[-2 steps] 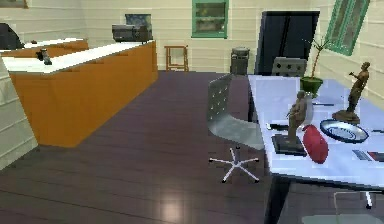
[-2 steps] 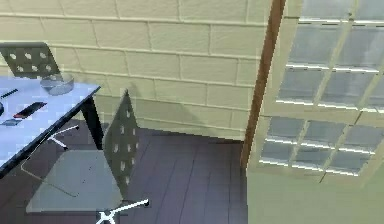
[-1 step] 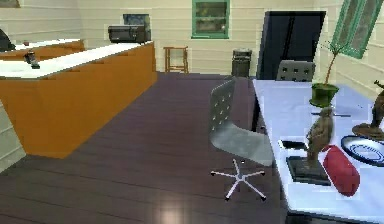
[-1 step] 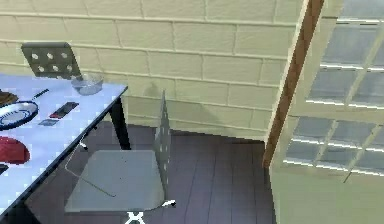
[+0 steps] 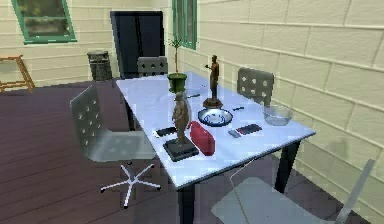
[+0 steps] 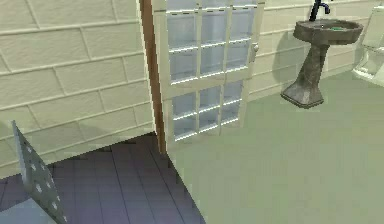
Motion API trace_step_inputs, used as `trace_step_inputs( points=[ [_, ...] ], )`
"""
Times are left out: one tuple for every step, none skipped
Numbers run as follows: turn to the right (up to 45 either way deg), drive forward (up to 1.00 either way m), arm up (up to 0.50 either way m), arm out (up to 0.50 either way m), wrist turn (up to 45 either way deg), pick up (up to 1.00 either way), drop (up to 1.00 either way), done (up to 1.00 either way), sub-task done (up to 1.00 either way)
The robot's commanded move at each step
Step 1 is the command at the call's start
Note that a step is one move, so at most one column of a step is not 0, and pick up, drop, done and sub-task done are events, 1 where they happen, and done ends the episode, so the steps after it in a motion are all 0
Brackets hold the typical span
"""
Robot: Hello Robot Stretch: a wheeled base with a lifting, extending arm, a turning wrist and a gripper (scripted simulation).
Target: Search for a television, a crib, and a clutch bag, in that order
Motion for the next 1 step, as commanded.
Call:
trace_step_inputs(
  points=[
    [0.0, 0.00, 0.00, 0.00, 0.0, 0.00, 0.00, 1.00, 0.00]
  ],
)
